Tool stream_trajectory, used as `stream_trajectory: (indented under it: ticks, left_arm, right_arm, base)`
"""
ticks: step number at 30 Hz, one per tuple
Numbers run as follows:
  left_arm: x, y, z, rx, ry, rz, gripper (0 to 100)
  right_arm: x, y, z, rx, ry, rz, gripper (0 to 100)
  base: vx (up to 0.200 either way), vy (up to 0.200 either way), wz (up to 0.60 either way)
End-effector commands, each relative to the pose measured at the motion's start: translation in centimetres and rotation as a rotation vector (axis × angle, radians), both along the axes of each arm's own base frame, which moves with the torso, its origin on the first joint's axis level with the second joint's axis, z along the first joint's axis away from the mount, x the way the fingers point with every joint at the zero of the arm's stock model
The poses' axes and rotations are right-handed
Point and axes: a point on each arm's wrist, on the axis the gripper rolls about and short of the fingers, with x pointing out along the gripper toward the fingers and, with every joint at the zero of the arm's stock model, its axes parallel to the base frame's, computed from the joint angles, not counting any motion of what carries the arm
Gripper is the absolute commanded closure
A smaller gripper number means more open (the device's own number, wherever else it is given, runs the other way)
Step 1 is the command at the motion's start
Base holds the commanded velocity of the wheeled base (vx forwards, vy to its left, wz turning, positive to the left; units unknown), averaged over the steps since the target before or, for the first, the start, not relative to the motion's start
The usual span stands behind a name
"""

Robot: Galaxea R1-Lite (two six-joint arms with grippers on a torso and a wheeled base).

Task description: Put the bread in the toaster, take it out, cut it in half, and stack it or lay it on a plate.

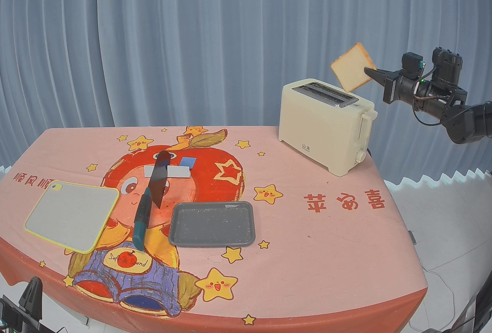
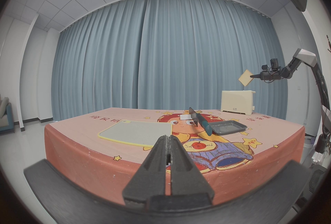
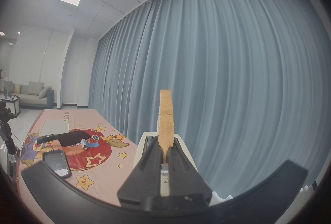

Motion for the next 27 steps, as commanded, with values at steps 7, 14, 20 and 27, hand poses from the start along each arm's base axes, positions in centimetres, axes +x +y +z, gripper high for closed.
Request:
stream_trajectory:
  ticks: [7, 14, 20, 27]
  left_arm:
    - [0.1, 0.0, -0.5, 0.0, 0.019, 0.001, 100]
    - [0.1, 0.0, -0.5, 0.0, 0.019, 0.001, 100]
    - [0.1, 0.0, -0.5, 0.0, 0.019, 0.001, 100]
    - [0.1, 0.0, -0.5, 0.0, 0.019, 0.001, 100]
  right_arm:
    - [1.0, 0.8, -1.5, -0.004, 0.033, 0.016, 100]
    - [1.2, 1.0, -2.1, -0.006, 0.046, 0.02, 100]
    - [1.6, 1.5, -2.8, -0.009, 0.059, 0.026, 100]
    - [2.5, 1.9, -3.1, -0.009, 0.053, 0.029, 100]
  base:
    - [0.0, 0.0, 0.0]
    - [0.0, 0.0, 0.0]
    - [0.0, 0.0, 0.0]
    - [0.0, 0.0, 0.0]
